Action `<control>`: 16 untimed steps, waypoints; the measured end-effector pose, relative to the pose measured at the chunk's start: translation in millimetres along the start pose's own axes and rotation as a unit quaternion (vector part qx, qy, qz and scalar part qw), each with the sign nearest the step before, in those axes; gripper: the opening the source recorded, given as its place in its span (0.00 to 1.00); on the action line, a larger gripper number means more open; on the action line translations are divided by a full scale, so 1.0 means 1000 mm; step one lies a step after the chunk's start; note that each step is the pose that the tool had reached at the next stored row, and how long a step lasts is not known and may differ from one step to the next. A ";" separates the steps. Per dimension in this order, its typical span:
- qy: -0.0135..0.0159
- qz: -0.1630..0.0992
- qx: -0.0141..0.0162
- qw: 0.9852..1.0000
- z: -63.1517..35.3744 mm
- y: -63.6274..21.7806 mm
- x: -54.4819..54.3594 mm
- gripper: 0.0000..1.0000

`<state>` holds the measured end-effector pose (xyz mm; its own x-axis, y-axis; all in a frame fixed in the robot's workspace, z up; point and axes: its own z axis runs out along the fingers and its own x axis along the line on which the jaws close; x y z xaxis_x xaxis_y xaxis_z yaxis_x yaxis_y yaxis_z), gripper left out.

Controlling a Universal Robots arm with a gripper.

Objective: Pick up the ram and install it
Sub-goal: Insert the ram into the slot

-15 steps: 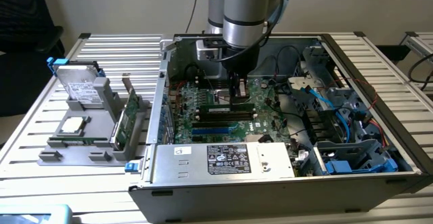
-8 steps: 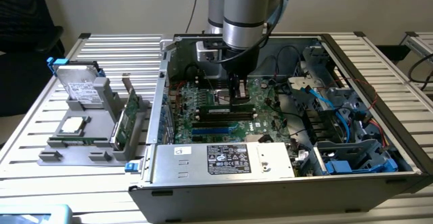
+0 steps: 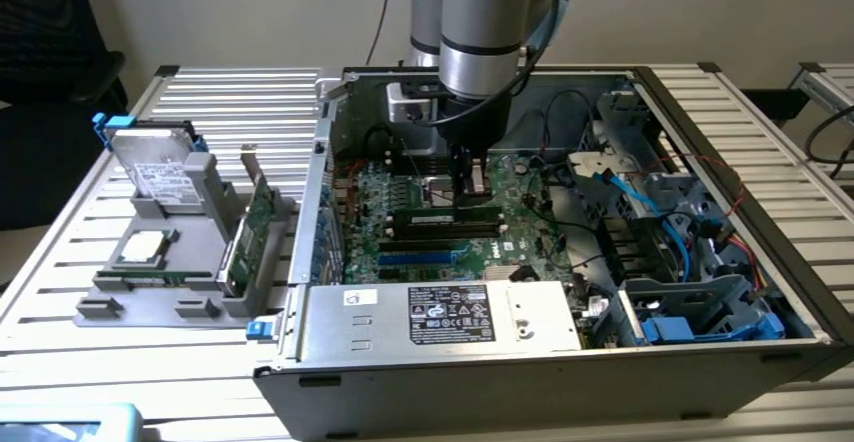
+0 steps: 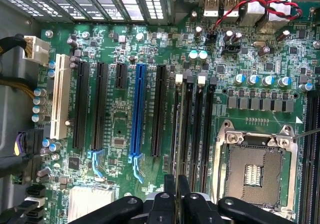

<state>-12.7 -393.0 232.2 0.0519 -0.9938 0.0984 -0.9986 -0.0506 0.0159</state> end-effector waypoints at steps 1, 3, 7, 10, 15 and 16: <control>0.000 0.000 0.000 1.000 0.0001 0.0000 0.000 0.14; 0.000 0.000 0.000 1.000 0.0005 0.0000 0.000 0.14; 0.000 0.000 0.000 1.000 0.0011 0.0000 0.000 0.14; -0.001 0.000 0.000 1.000 0.0014 0.0000 0.001 0.14; -0.003 0.001 0.000 1.000 0.0017 0.0001 0.002 0.14; -0.003 0.001 0.000 1.000 0.0018 0.0001 0.002 0.14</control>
<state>-12.8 -395.4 230.7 0.0499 -0.9945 0.0915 -0.9987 -0.0487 0.0154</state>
